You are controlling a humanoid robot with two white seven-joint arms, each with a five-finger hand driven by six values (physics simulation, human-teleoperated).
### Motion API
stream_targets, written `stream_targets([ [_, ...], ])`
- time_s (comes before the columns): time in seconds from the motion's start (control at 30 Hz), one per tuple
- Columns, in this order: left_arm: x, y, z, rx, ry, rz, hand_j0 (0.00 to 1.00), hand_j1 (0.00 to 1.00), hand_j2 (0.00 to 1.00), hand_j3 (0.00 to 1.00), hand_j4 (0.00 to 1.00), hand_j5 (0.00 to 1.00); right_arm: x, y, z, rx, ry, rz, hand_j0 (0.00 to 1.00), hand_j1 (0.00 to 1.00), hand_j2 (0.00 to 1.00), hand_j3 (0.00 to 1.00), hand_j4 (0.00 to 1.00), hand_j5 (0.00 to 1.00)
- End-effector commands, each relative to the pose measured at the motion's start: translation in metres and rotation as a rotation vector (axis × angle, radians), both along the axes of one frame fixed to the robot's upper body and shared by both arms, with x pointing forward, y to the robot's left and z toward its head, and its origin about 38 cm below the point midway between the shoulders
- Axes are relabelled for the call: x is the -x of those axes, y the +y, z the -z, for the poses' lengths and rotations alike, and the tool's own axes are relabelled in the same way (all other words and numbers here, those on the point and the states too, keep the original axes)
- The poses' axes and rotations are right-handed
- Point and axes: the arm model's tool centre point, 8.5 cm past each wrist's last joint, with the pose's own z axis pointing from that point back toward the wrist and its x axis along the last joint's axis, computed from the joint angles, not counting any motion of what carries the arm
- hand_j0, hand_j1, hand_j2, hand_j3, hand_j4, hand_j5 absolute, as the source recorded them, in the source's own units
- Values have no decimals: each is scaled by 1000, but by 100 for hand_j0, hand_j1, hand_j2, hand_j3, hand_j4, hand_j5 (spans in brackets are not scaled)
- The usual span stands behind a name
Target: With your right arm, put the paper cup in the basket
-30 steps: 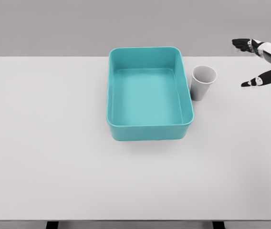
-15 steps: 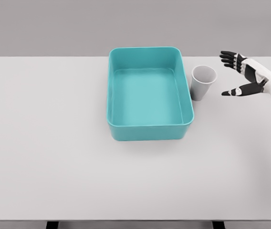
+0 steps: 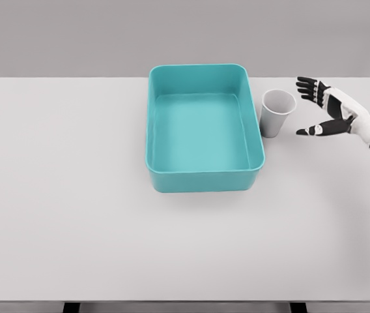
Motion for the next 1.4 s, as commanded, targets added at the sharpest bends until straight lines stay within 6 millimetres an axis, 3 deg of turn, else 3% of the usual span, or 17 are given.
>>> stream_targets([
  [0.0,0,0,0,0,0,0,100,100,100,100,100,100,1,-4,5,-9,16,18,100,100,100,100,100,100],
  [1.07,0,0,0,0,0,0,100,100,100,100,100,100,-21,50,7,-35,3,-48,100,100,100,100,100,100],
  [1.37,0,0,0,0,0,0,100,100,100,100,100,100,-21,50,11,-26,13,-45,100,100,100,100,100,100],
])
